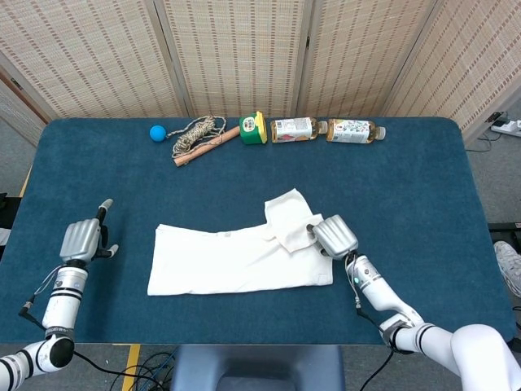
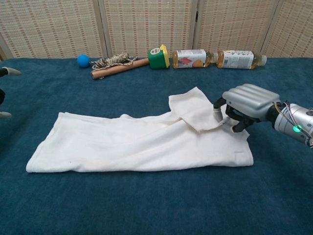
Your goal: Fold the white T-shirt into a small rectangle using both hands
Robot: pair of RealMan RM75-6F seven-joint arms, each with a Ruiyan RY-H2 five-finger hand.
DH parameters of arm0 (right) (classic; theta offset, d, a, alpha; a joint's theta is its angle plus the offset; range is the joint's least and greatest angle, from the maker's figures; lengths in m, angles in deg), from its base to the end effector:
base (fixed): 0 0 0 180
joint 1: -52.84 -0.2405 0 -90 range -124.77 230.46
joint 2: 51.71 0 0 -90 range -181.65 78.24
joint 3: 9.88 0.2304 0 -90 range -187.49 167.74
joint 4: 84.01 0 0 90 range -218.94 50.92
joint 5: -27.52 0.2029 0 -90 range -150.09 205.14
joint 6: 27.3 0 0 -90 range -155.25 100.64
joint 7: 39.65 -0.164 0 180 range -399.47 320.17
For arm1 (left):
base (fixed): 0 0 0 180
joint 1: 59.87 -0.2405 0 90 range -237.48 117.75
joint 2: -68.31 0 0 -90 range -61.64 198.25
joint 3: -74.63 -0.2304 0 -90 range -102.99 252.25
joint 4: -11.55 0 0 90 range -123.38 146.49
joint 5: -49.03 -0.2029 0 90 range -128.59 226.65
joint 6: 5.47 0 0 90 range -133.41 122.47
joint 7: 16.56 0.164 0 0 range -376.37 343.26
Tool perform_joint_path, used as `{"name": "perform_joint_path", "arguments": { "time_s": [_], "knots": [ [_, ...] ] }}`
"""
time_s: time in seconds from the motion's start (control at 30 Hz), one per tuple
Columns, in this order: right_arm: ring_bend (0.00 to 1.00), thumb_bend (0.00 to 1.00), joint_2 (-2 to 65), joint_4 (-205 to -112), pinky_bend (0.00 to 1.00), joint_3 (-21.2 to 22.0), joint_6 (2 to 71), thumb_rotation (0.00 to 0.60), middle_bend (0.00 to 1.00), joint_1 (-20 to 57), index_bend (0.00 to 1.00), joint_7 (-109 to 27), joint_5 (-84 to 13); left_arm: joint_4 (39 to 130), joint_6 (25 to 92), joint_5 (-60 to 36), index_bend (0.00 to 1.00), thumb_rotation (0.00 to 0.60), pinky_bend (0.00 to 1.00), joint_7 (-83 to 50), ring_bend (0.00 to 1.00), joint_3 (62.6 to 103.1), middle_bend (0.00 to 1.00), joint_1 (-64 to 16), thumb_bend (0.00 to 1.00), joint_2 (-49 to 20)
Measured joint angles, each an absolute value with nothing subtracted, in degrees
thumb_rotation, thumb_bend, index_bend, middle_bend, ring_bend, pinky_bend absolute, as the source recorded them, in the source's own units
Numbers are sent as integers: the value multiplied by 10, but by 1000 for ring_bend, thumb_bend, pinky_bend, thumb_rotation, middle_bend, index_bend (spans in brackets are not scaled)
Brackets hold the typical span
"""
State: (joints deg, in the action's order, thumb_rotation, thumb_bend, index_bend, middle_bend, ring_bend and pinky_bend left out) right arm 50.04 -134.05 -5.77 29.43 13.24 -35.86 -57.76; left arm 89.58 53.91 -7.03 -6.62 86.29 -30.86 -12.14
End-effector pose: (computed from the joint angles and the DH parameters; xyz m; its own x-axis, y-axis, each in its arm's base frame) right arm -0.1930 -0.3567 -0.0490 0.6338 -0.1307 0.7624 -0.7167 -0.4699 0.5152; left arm -0.2690 0.3413 0.0699 0.3324 0.1915 0.9235 0.9305 0.0933 -0.3543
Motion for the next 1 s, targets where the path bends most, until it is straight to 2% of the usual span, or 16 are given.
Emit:
{"name": "perform_joint_path", "arguments": {
  "time_s": [0.13, 0.43, 0.7, 1.0],
  "knots": [
    [922, 467, 504, -1340, 1000, -48, 304, 600, 903, 131, 615, -372, -575, 896, 541, -73, 0, 600, 938, -72, 704, 863, 772, -312, 275, -120],
    [926, 475, 519, -1331, 1000, 12, 316, 600, 908, 103, 617, -395, -543, 903, 551, -86, 0, 600, 938, -81, 704, 862, 772, -319, 275, -112],
    [926, 475, 550, -1283, 1000, 51, 292, 600, 908, 66, 617, -378, -506, 913, 559, -98, 0, 600, 938, -85, 704, 859, 772, -326, 275, -106],
    [925, 475, 587, -1213, 1000, 71, 258, 600, 909, 31, 617, -368, -477, 911, 559, -103, 0, 600, 938, -91, 704, 856, 772, -331, 275, -105]
  ]
}}
